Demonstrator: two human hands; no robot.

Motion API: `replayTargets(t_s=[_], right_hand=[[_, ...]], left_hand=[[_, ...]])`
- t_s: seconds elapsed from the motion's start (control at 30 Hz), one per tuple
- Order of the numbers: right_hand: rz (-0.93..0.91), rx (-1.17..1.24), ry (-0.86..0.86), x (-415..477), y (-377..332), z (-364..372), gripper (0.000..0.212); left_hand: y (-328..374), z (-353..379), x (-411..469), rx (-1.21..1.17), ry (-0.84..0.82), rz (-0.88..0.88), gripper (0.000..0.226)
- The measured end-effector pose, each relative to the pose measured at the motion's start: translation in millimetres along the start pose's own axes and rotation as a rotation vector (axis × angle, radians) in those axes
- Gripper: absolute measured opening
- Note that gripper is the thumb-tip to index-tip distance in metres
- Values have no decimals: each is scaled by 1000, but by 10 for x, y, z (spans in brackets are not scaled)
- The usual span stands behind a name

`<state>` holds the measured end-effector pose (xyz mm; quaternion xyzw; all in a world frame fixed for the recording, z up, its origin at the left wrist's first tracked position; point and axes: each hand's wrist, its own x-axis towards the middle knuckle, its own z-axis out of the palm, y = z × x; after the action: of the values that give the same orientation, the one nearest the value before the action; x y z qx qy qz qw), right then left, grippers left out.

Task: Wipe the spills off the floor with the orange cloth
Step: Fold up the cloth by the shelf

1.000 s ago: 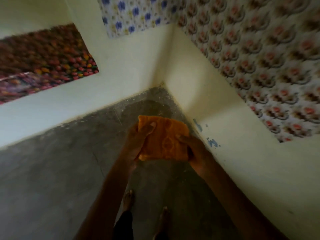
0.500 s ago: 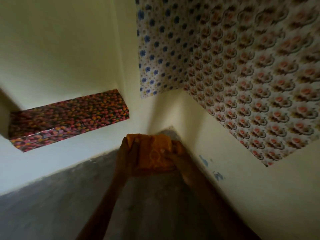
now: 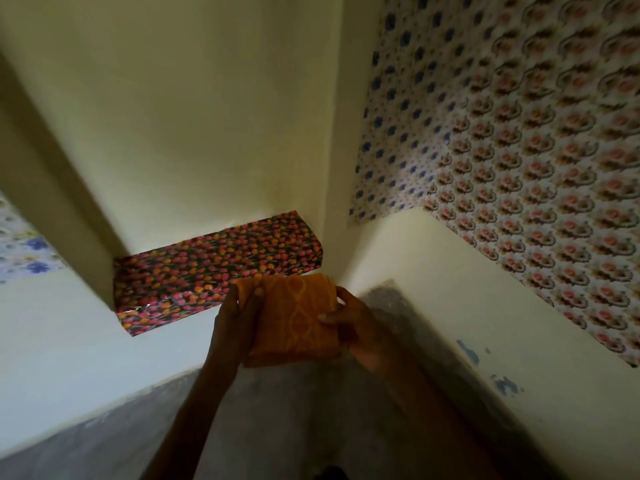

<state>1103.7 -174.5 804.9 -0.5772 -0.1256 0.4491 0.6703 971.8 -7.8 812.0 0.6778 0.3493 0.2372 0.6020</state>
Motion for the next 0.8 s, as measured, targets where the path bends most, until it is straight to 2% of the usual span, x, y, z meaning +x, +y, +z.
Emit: replayTargets(t_s=[0.13,0.3,0.37,0.43,0.5,0.6,0.7,0.8], right_hand=[[6,-128,43,632,-144,388,66],[60,-265,27,1610,-295,796,85],[87,-295,24,2091,-297,968,85],[83,-333,25,2514,-226,1078,81],[110,-348,-4,2985,-77,1220,70],[152,-380,-43,3594,245,1404,56],[191,-384,-1,4269,667,1665,65],[156,-409,11,4907,1071,1919,83]], left_hand=[[-62,-373,635,-73,1,17,27],[-157,-845,1436,-116,-23,-25,47],[-287,-1085,1769,-74,-16,-20,53],[-383,-1253,2023,-42,-1,-34,49],[-587,-1426,2335,8,14,-45,47],[-991,-1655,2703,126,31,-85,27],[-1565,-1961,3162,116,71,-219,27],[-1931,-2194,3659,122,84,-245,21]])
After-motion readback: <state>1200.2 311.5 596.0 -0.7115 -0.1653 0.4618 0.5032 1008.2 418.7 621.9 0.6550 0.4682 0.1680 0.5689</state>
